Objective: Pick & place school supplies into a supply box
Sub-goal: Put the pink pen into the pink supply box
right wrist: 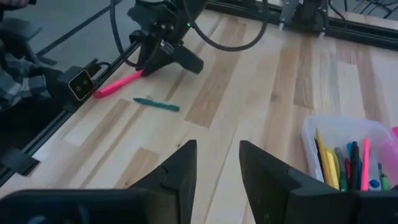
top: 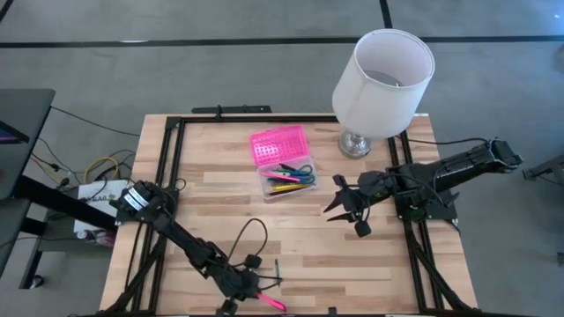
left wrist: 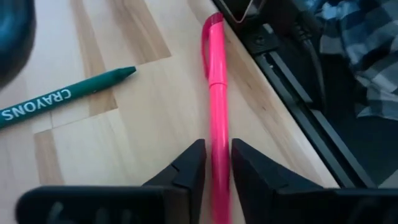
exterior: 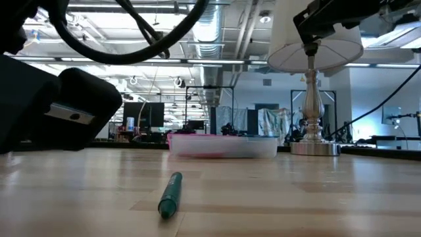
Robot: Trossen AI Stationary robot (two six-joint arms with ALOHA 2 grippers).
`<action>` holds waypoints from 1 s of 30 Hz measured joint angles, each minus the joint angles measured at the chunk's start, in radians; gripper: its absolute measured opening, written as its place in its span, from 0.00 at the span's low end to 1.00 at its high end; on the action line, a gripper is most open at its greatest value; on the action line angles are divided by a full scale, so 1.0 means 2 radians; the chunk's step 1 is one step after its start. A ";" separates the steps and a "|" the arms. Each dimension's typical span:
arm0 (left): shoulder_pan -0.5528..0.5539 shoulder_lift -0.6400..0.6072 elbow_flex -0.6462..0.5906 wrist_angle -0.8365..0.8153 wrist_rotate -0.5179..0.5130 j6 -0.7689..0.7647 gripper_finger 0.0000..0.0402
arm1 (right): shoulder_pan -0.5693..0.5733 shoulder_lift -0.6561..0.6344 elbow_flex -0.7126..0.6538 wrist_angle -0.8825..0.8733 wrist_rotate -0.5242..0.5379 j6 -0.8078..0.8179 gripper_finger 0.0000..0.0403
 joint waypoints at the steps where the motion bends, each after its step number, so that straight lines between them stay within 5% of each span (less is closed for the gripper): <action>1: 0.000 0.000 0.005 -0.013 -0.002 0.000 0.17 | 0.000 0.000 0.000 0.000 0.000 0.000 0.28; 7: 0.000 0.001 0.025 -0.060 -0.014 0.010 0.04 | 0.000 0.000 0.000 0.000 0.000 0.000 0.28; 16: 0.001 0.001 0.066 -0.183 -0.060 -0.022 0.11 | 0.000 0.005 0.000 -0.006 -0.001 0.005 0.28; 30: 0.026 0.002 0.169 -0.440 0.009 -0.055 0.07 | 0.000 0.030 0.000 -0.010 -0.001 0.009 0.28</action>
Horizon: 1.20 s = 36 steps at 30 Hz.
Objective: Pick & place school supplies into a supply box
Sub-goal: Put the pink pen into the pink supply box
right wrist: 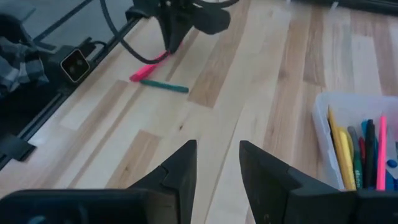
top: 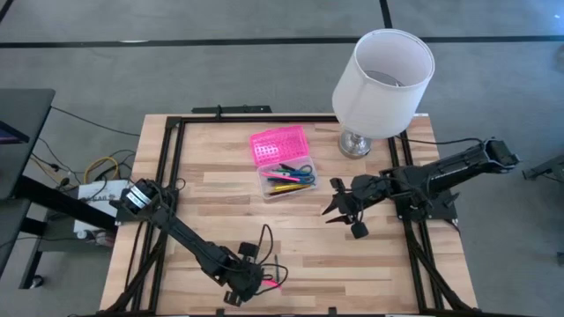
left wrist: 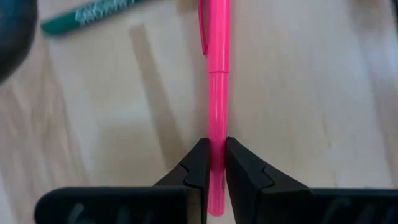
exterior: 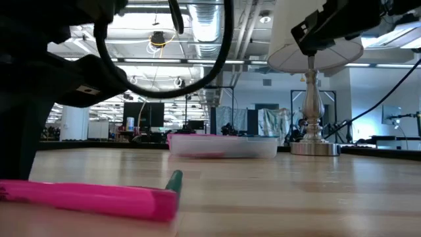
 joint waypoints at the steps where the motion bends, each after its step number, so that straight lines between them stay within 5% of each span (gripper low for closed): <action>1: 0.003 0.000 0.003 -0.012 0.005 -0.004 0.07 | 0.000 0.003 0.000 0.003 0.000 0.002 0.28; 13: 0.023 -0.001 0.011 -0.187 -0.002 -0.062 0.05 | 0.006 0.021 0.001 0.003 -0.004 0.000 0.28; 27: 0.023 0.003 0.073 -0.344 -0.115 -0.093 0.04 | 0.029 0.033 -0.002 0.009 -0.004 0.000 0.28; 36: 0.069 0.002 0.114 -0.402 -0.242 -0.146 0.04 | 0.034 0.032 -0.002 0.014 -0.003 0.000 0.28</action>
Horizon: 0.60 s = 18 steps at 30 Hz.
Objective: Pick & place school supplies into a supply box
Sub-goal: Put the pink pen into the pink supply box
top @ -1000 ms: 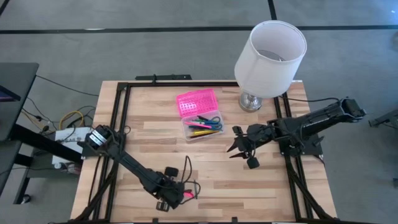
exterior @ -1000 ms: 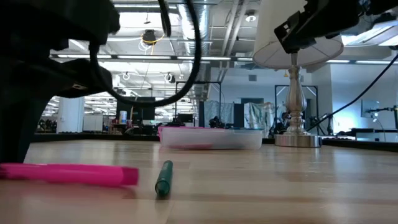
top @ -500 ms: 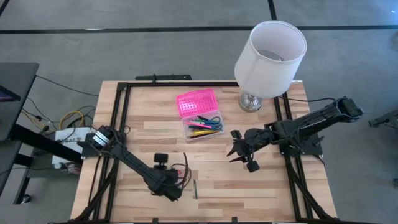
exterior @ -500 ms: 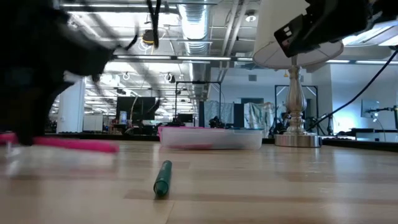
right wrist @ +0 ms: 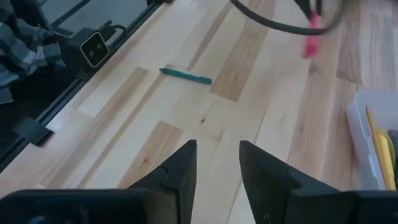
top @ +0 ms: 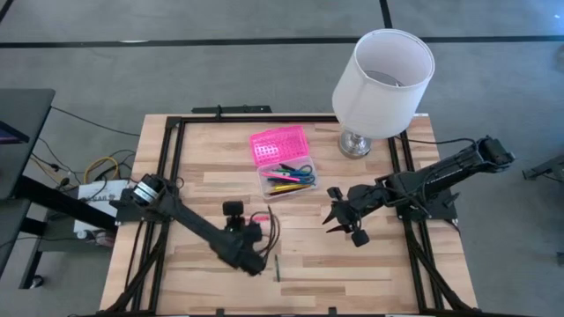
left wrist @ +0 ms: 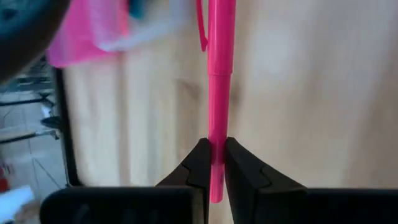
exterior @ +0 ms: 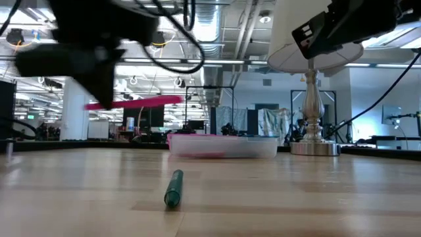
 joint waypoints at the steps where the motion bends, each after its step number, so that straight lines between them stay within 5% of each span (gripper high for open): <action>1: 0.010 0.000 0.003 0.002 -0.013 -0.004 0.04 | 0.000 0.000 0.000 0.002 0.000 0.000 0.28; 11: 0.146 0.000 0.011 0.087 -0.060 0.108 0.04 | 0.025 0.000 0.000 0.003 0.006 0.000 0.28; 18: 0.237 -0.001 0.012 0.219 0.014 0.228 0.04 | 0.050 0.000 -0.001 0.003 0.006 0.000 0.28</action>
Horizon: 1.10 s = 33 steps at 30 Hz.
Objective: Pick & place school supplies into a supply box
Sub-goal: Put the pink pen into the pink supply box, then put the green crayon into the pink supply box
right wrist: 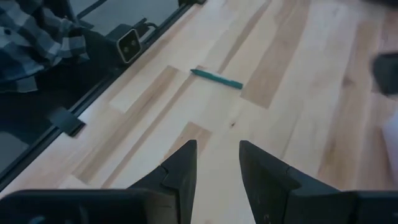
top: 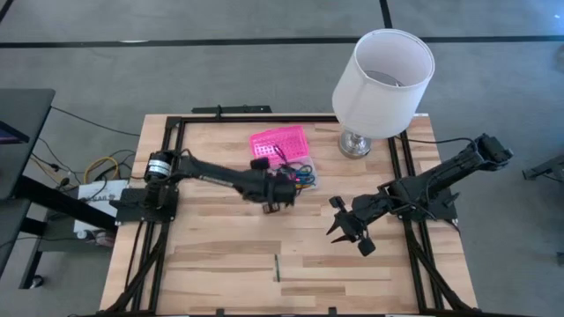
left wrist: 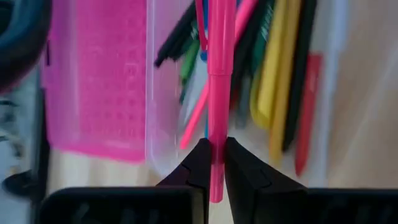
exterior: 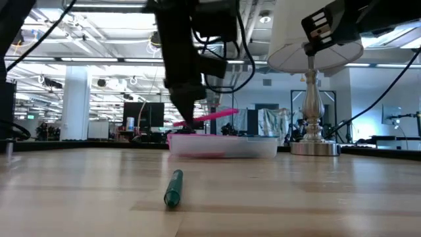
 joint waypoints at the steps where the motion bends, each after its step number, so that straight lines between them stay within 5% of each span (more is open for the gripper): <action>1: 0.012 0.000 0.000 0.013 0.011 0.011 0.04 | 0.003 0.000 0.000 0.000 0.000 0.000 0.28; 12: 0.090 0.000 0.000 0.063 0.116 0.051 0.09 | 0.016 0.000 0.000 0.000 0.002 0.000 0.28; 23: 0.085 -0.001 0.000 0.063 0.080 0.089 0.33 | 0.014 0.000 0.000 0.000 0.025 -0.005 0.28; 33: 0.030 -0.088 0.000 -0.013 0.067 0.089 0.35 | -0.002 0.074 0.000 0.108 0.019 -0.088 0.28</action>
